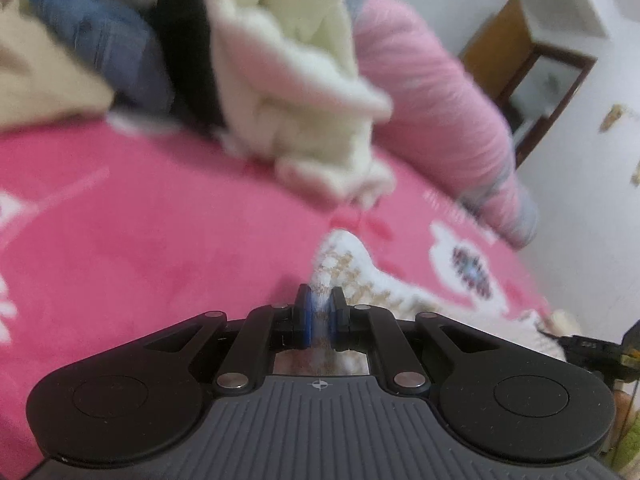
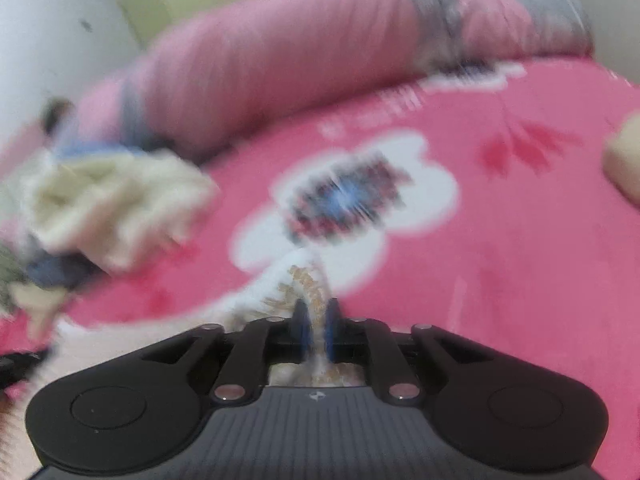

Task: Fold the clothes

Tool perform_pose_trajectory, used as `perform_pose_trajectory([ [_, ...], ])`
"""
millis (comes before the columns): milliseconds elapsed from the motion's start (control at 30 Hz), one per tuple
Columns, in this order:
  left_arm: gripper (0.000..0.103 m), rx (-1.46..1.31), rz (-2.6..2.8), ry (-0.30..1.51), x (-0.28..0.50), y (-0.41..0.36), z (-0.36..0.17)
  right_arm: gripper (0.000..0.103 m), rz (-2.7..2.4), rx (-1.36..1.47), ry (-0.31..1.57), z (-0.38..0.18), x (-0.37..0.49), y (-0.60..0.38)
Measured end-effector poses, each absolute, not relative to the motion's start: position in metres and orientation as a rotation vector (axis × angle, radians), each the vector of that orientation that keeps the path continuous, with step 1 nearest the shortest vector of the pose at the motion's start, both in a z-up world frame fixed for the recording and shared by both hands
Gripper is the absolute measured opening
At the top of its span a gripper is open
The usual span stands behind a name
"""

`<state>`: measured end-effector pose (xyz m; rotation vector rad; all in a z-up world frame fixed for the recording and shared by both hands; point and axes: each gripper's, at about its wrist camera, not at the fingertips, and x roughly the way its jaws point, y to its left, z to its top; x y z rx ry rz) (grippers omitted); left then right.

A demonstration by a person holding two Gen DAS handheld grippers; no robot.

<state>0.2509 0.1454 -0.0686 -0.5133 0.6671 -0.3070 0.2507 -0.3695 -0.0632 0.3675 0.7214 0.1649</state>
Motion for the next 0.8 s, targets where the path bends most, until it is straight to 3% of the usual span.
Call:
perform_pose_trajectory([
  [67, 0.012, -0.514, -0.303, 0.671, 0.25, 0.147, -0.066, 0.019, 0.148, 0.385, 0.732, -0.071, 0.251, -0.372],
  [133, 0.018, -0.507, -0.288, 0.674, 0.247, 0.147, -0.059, 0.036, 0.132, 0.375, 0.724, -0.063, 0.247, -0.375],
  [167, 0.025, -0.499, -0.269, 0.673, 0.244, 0.148, -0.055, 0.039, 0.119, 0.365, 0.72, -0.059, 0.245, -0.376],
  [233, 0.033, -0.485, -0.225, 0.664, 0.236, 0.152, -0.045, 0.058, 0.061, 0.353, 0.697, -0.048, 0.236, -0.384],
  [267, 0.034, -0.477, -0.206, 0.65, 0.229, 0.155, -0.039, 0.059, 0.018, 0.35, 0.678, -0.04, 0.23, -0.389],
  [433, 0.034, -0.406, -0.172, 0.619, 0.2, 0.154, -0.006, 0.055, -0.104, 0.257, 0.595, -0.006, 0.194, -0.401],
  [600, 0.039, -0.35, -0.262, 0.668, 0.208, 0.105, 0.011, 0.04, 0.029, 0.035, 0.515, 0.013, 0.194, -0.344],
  [733, 0.04, -0.327, -0.326, 0.721, 0.23, 0.059, -0.002, 0.028, 0.096, -0.123, 0.529, -0.001, 0.217, -0.293],
  [800, 0.04, -0.293, -0.328, 0.748, 0.238, 0.041, -0.017, 0.028, 0.064, -0.104, 0.541, -0.007, 0.22, -0.299],
])
